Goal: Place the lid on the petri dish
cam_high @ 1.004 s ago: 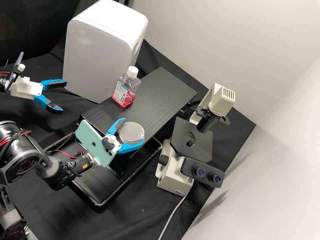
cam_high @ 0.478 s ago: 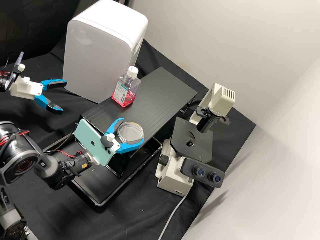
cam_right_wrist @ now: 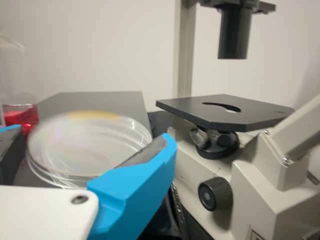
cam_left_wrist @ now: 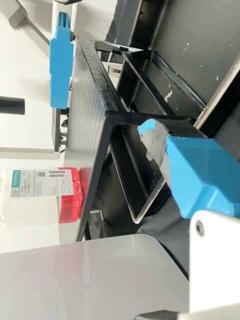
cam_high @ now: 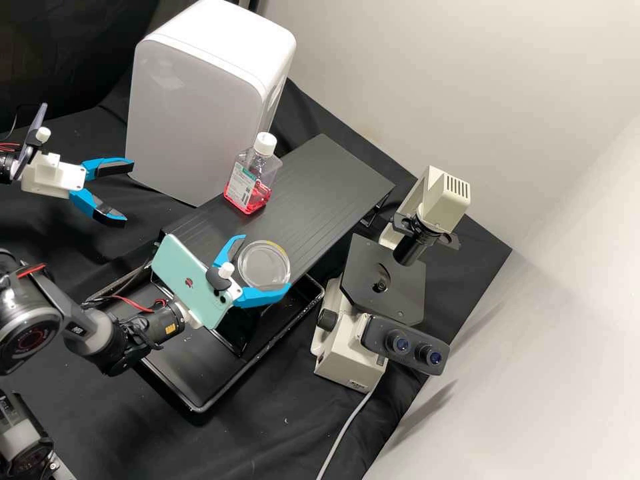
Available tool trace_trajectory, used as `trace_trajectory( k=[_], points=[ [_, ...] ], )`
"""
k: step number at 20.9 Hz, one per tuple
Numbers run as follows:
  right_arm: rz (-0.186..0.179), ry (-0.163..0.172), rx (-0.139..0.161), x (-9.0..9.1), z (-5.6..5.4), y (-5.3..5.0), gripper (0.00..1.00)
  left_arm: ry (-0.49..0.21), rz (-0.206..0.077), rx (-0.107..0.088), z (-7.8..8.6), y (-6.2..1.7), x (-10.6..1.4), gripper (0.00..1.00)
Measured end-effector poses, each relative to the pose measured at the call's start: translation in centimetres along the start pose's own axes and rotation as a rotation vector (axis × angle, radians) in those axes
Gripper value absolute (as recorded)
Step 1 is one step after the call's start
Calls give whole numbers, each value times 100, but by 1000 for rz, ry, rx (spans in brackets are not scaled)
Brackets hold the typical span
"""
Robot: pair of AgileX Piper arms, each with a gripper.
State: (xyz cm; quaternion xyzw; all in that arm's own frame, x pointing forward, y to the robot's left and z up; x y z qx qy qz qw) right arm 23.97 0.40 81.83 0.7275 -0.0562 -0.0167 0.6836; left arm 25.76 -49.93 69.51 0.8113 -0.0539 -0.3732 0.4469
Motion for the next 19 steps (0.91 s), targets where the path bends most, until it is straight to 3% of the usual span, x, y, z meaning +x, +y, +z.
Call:
trace_trajectory(
  k=[3, 12, 19],
  points=[
    [5, -27, 3, 16, 3, 18, 100, 0, -2, -1, -2, -6, 1, 100],
    [16, -38, 1, 14, -14, 22, 100, -1, 5, 2, -6, 12, 16, 100],
    [19, -41, 4, 14, -12, 23, 100, 1, -5, -3, -15, -19, 21, 100]
  ],
)
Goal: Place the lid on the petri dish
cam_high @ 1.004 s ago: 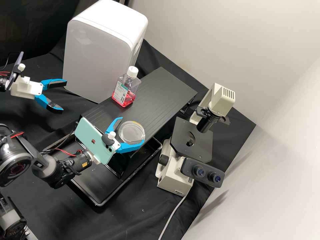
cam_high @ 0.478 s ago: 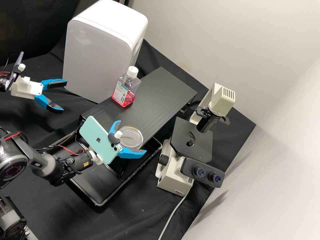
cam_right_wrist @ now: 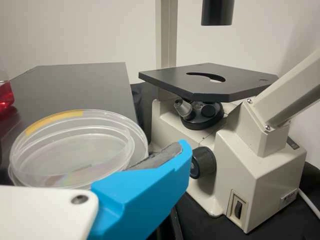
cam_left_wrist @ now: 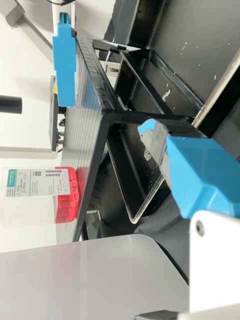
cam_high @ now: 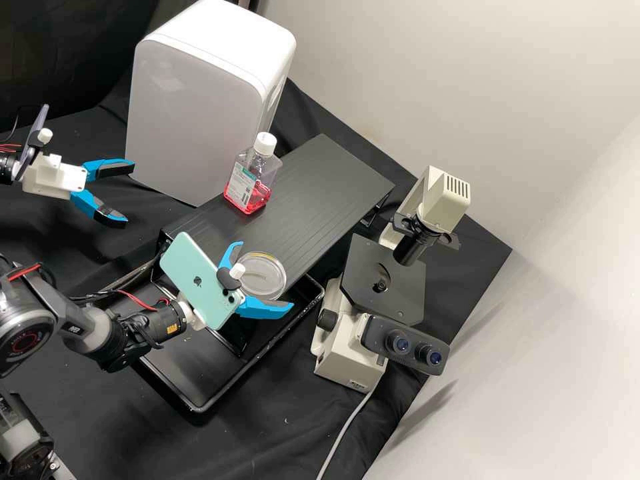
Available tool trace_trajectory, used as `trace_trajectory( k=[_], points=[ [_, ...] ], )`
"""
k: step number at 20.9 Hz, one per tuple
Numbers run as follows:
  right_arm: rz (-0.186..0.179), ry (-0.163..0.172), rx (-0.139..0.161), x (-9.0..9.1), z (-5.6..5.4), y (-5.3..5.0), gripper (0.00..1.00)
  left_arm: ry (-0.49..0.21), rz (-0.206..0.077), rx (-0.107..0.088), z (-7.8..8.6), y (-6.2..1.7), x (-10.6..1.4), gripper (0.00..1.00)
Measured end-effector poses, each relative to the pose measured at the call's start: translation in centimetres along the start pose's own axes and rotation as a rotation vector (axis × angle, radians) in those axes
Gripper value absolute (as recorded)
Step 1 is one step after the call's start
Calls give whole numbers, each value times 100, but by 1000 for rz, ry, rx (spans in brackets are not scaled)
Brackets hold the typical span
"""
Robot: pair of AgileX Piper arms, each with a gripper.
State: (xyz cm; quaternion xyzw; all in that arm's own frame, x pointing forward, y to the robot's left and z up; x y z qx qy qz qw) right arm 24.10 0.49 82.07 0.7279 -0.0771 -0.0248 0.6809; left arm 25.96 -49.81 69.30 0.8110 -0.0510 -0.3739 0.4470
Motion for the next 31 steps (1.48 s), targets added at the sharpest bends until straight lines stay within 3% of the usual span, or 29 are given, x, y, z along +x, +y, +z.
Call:
trace_trajectory(
  k=[17, 18, 31],
  points=[
    [-13, -6, 2, 100, -9, -39, 100, 0, -1, -1, -1, -4, 1, 100],
    [-17, -6, 2, 101, -8, -48, 0, 0, -1, -1, -1, -4, 1, 100],
    [-22, -7, 0, 106, -3, -61, 0, 0, -1, -1, -1, -4, 1, 100]
  ],
)
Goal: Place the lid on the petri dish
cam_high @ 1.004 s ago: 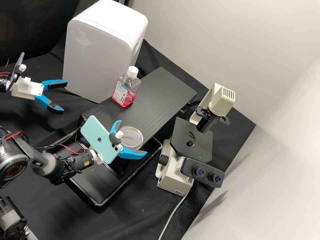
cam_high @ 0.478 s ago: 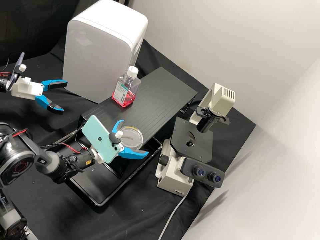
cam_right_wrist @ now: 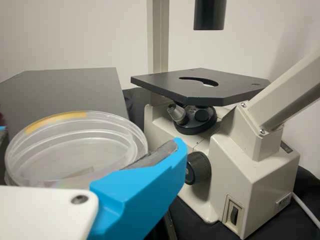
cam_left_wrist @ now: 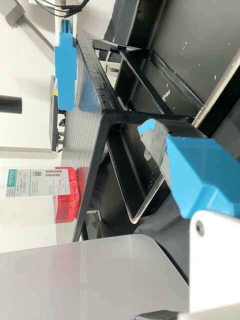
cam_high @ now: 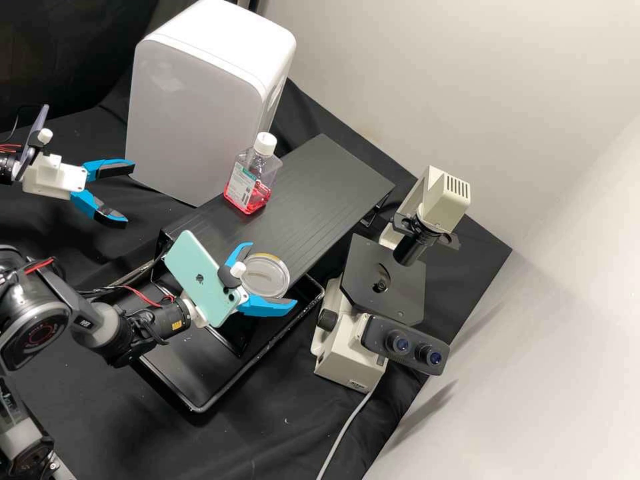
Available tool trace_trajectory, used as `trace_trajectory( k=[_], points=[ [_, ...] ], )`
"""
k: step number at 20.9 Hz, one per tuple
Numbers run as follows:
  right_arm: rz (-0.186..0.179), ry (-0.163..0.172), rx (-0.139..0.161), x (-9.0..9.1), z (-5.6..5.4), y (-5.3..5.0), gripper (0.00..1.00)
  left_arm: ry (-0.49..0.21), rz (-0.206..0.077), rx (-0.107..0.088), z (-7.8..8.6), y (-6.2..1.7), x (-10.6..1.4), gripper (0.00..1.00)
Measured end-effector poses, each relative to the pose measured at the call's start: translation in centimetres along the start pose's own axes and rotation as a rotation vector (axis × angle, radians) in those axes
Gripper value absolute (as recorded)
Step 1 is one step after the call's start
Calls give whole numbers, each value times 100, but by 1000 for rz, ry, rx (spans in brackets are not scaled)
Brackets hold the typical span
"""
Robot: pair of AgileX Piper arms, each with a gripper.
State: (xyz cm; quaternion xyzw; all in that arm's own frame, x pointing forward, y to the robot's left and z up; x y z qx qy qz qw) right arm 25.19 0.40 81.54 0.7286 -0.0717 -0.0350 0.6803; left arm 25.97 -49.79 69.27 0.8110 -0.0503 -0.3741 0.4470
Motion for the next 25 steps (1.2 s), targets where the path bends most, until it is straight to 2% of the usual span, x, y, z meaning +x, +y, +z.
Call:
trace_trajectory(
  k=[9, 20, 21, 25],
  points=[
    [23, -2, 10, 0, 2, 21, 0, 0, 0, 0, 0, 0, 0, 100],
    [33, 5, 11, 2, -1, 27, 0, 0, 0, 0, 0, 0, 0, 100],
    [33, 5, 11, 2, -2, 27, 100, 0, 0, 0, 0, 0, 0, 100],
    [30, 8, 8, 5, -6, 10, 100, 0, 0, 0, 0, 0, 0, 100]
  ],
)
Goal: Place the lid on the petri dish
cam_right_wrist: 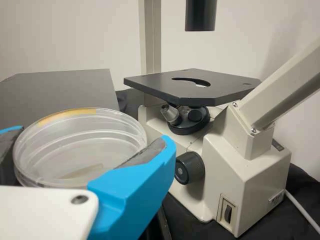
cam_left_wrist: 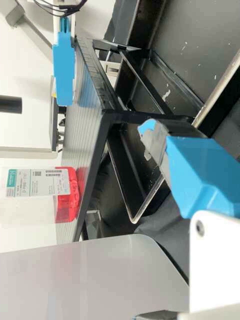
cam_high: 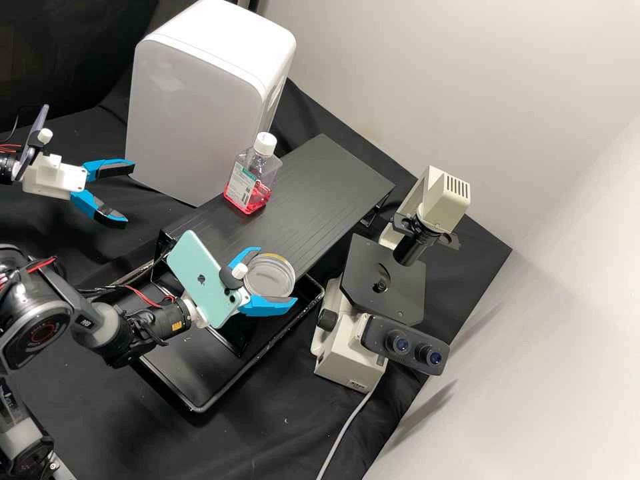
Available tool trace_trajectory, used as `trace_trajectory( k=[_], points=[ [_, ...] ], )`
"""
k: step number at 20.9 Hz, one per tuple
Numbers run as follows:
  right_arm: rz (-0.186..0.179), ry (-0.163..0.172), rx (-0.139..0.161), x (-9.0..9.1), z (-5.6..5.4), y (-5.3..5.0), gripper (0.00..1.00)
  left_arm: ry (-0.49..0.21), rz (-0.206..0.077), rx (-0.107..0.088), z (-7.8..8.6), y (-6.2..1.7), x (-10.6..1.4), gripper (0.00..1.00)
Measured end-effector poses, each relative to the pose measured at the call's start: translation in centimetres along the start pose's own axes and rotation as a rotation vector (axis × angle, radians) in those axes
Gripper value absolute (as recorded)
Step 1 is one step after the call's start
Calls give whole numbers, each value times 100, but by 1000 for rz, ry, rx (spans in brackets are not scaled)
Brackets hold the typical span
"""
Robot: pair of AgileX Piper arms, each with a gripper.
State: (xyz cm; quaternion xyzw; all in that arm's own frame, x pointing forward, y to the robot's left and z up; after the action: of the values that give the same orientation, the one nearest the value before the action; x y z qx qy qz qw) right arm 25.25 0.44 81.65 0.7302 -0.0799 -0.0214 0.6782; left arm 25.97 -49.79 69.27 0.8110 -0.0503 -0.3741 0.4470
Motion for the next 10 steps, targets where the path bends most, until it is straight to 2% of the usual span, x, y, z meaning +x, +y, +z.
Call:
trace_trajectory(
  k=[6, 10],
  points=[
    [-12, 8, -27, -4, -27, -38, 100, 0, 0, 0, 0, 0, 0, 100],
    [-22, 17, -28, -8, -47, -61, 100, 0, 0, 0, 0, 0, 0, 100]
  ],
)
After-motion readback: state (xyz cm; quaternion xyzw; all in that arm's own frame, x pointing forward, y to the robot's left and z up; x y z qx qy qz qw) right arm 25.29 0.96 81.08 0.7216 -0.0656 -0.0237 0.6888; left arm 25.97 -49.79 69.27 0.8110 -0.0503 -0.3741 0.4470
